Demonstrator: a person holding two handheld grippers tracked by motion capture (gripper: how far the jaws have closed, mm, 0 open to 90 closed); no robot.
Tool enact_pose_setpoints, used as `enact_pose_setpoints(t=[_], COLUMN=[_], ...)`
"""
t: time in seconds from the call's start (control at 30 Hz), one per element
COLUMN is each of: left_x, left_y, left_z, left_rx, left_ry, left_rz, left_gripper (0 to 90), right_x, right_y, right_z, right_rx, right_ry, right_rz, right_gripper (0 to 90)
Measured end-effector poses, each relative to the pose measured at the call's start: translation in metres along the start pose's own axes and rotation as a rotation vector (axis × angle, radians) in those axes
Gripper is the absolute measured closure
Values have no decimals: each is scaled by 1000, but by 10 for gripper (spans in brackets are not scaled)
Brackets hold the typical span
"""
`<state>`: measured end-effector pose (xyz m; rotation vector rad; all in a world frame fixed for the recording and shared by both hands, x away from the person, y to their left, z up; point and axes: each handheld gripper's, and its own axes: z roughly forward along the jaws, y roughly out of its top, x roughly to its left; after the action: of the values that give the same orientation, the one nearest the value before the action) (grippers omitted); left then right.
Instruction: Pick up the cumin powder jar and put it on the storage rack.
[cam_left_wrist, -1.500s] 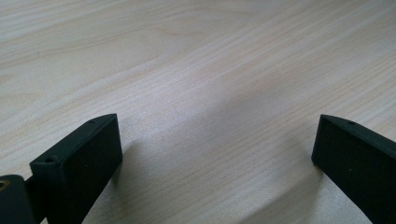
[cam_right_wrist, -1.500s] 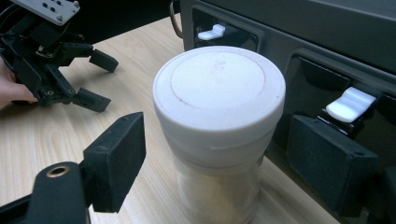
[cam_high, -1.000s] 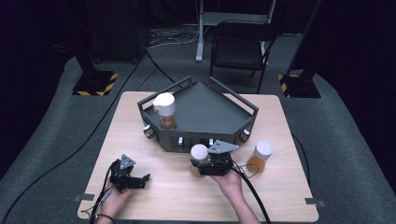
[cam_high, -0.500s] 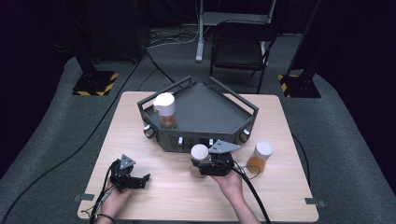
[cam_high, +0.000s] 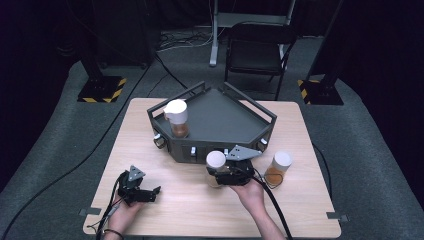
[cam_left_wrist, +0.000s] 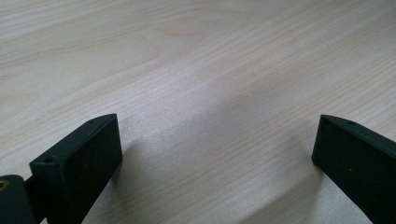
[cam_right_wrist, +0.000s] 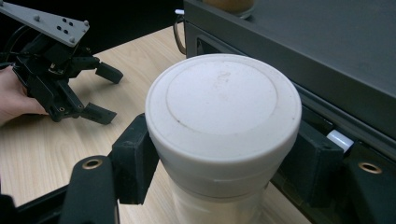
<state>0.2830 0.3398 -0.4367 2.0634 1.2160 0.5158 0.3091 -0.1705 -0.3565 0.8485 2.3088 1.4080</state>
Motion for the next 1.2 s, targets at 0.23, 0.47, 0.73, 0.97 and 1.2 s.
enact_pose_setpoints(t=[0.23, 0.47, 0.73, 0.97, 1.2], left_x=[0, 0, 0, 0, 0], left_y=[0, 0, 0, 0, 0], left_z=[0, 0, 0, 0, 0], left_rx=[-2, 0, -2, 0, -2], left_ry=[0, 1, 0, 0, 0], left_rz=[-3, 1, -1, 1, -2], left_gripper=[11, 11, 11, 11, 11], right_x=[-1, -2, -6, -4, -4], right_y=[10, 23, 38, 48, 57], right_z=[-4, -9, -14, -18, -20], right_rx=[-1, -12, -20, -37, -39], right_ry=[6, 4, 6, -4, -15], right_rz=[-2, -13, -11, -17, -20], right_gripper=[330, 330, 331, 331, 331])
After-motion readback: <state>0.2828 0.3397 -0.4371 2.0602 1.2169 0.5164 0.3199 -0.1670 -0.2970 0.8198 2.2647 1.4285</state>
